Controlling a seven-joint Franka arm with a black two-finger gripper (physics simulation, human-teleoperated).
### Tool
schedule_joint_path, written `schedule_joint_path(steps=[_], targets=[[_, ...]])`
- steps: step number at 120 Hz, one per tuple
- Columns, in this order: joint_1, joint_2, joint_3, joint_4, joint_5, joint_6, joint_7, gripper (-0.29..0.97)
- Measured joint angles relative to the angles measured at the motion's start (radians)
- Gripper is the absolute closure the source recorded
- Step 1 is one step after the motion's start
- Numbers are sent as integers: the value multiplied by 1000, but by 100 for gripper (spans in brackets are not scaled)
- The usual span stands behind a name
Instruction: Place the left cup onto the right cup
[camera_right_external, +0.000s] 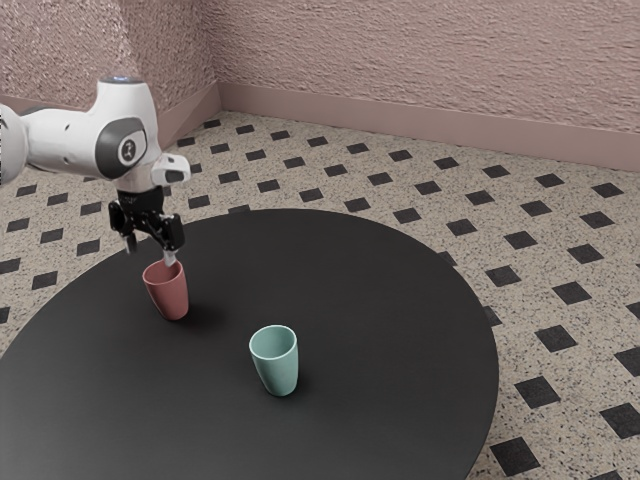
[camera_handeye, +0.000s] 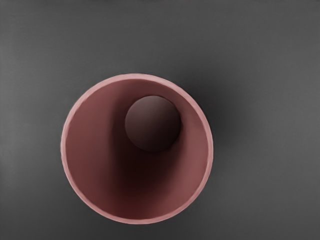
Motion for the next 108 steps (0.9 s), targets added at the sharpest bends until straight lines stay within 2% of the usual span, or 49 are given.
schedule_joint_path(steps=[108], targets=[[28, 83, 31, 62, -1, 26, 78, 0]])
